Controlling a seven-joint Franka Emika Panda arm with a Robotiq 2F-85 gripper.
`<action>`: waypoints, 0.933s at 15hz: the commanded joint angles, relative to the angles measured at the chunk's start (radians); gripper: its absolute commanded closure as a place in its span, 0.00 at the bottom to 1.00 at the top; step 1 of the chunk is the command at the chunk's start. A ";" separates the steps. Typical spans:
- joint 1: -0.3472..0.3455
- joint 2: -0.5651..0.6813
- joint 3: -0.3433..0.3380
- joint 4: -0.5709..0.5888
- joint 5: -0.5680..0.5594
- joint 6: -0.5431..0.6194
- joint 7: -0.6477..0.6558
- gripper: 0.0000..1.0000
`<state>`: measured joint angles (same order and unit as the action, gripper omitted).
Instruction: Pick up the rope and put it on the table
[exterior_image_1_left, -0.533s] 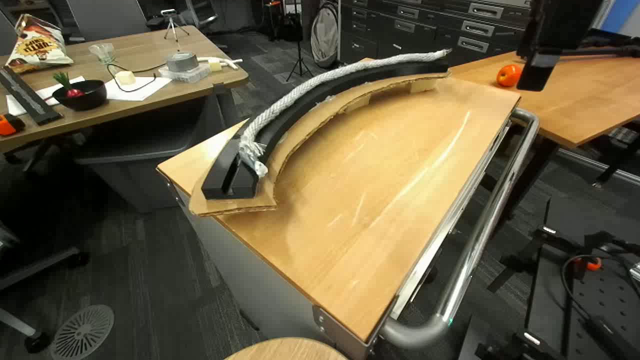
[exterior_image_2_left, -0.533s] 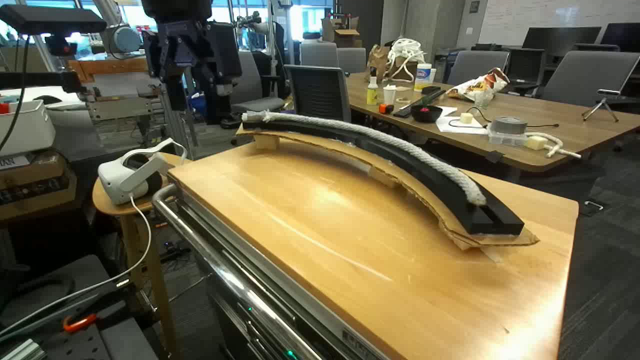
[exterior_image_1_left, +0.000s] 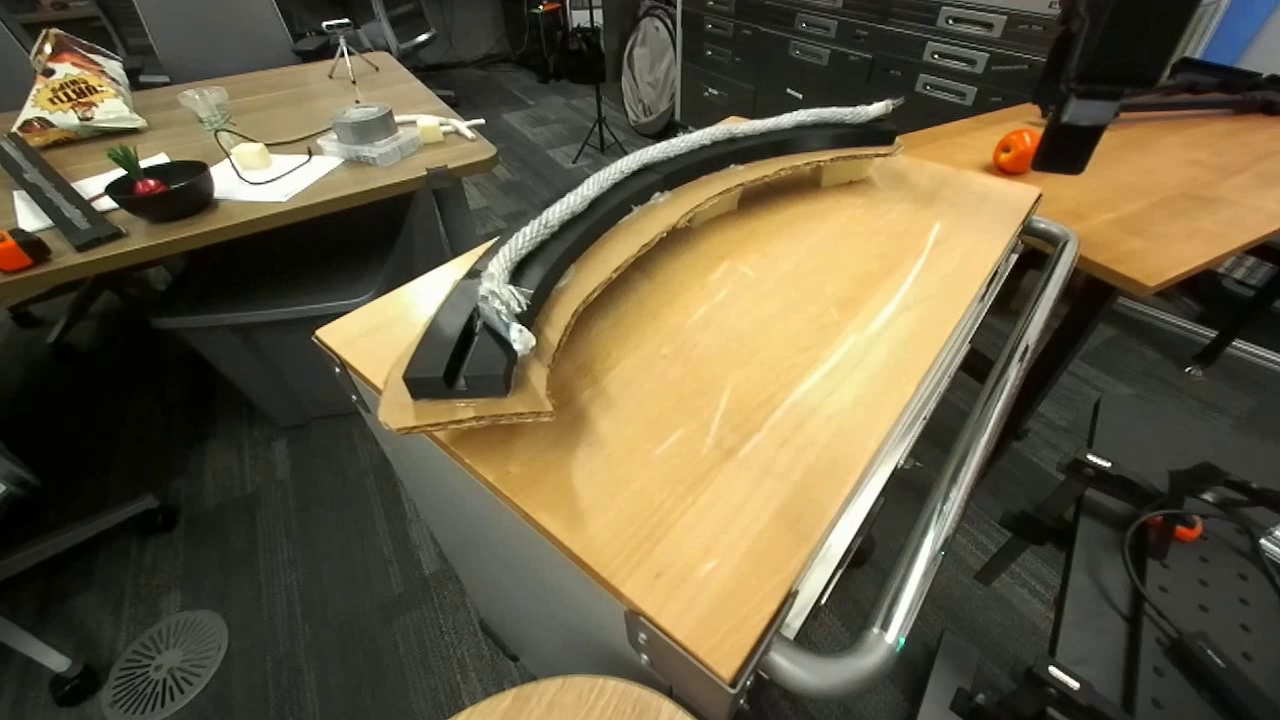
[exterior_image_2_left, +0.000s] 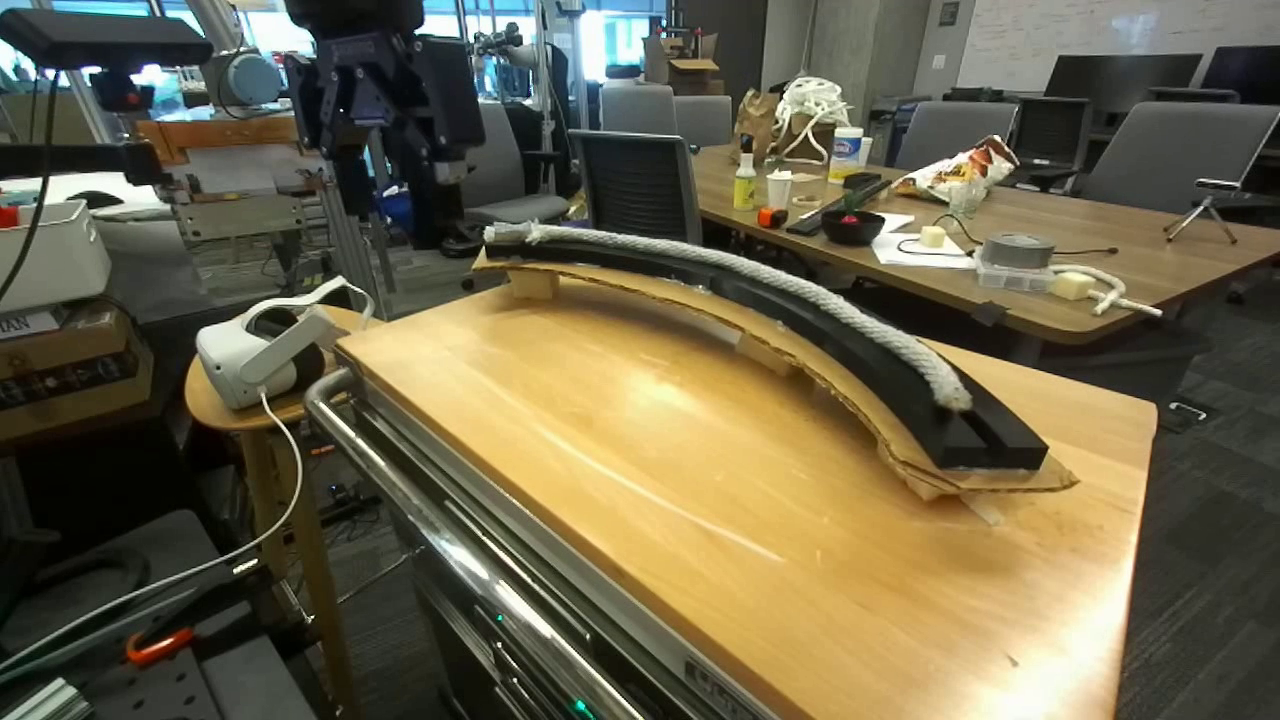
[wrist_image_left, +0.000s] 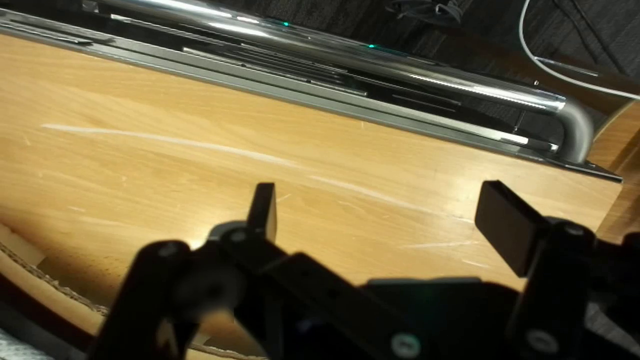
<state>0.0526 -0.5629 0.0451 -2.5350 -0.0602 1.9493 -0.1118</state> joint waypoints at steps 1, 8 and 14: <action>0.007 0.001 -0.006 0.002 -0.003 -0.002 0.003 0.00; -0.116 0.002 -0.046 0.021 -0.027 -0.103 0.241 0.00; -0.110 -0.002 -0.092 0.004 0.021 -0.067 0.177 0.00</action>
<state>-0.0490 -0.5655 -0.0547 -2.5329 -0.0435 1.8839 0.0695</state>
